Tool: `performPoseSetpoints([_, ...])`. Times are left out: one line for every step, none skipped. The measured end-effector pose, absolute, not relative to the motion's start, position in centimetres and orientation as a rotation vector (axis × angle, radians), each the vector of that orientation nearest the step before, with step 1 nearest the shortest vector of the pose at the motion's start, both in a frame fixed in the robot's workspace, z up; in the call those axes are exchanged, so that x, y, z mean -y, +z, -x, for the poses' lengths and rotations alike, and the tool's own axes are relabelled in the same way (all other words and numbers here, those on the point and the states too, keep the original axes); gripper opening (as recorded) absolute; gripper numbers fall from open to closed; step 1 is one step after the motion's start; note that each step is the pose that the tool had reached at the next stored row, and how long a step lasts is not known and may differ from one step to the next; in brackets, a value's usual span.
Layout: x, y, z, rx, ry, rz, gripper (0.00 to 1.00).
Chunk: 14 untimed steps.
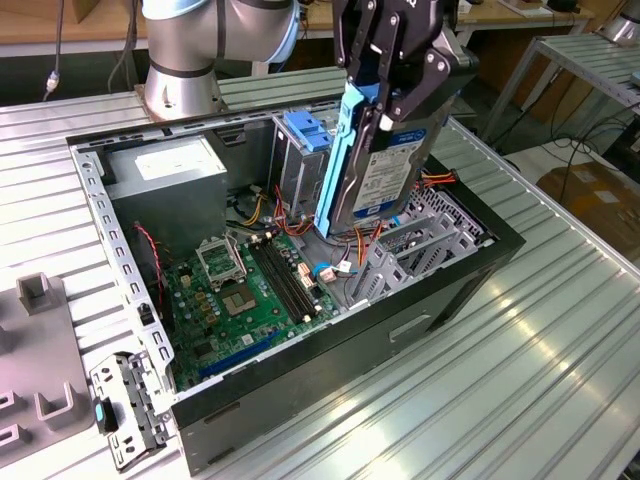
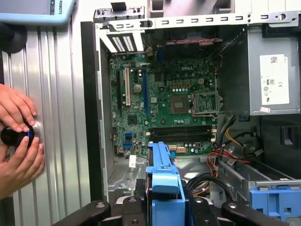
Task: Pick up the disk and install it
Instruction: 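Insert the disk into the insertion slot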
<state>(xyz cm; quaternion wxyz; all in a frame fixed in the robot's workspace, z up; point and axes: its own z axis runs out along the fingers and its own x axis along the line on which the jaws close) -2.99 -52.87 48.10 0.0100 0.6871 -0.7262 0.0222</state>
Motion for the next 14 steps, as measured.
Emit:
performPoseSetpoints([53.2,48.0,2.9,2.267,0.069,-2.145,0.37])
performPoseSetpoints([53.4,47.9,2.6,2.267,0.069,-2.145,0.37])
performPoseSetpoints([53.4,47.9,2.4,2.267,0.069,-2.145,0.37])
performPoseSetpoints([53.5,47.8,1.9,2.267,0.070,-2.145,0.37])
performPoseSetpoints([53.5,47.6,1.2,2.266,0.070,-2.145,0.37])
performPoseSetpoints([53.5,47.5,0.8,2.266,0.071,-2.144,0.37])
performPoseSetpoints([53.5,47.5,0.4,2.266,0.071,-2.144,0.37])
performPoseSetpoints([53.5,47.2,-0.6,2.266,0.072,-2.144,0.37])
performPoseSetpoints([53.5,47.1,-1.2,2.265,0.072,-2.144,0.37])
performPoseSetpoints([53.5,47.0,-1.5,2.265,0.072,-2.144,0.37])
performPoseSetpoints([53.6,46.9,-1.7,2.266,0.073,-2.143,0.37])
performPoseSetpoints([53.6,46.8,-2.1,2.265,0.073,-2.144,0.37])
performPoseSetpoints([53.6,46.7,-2.3,2.265,0.073,-2.143,0.37])
performPoseSetpoints([53.6,46.6,-2.6,2.265,0.073,-2.144,0.37])
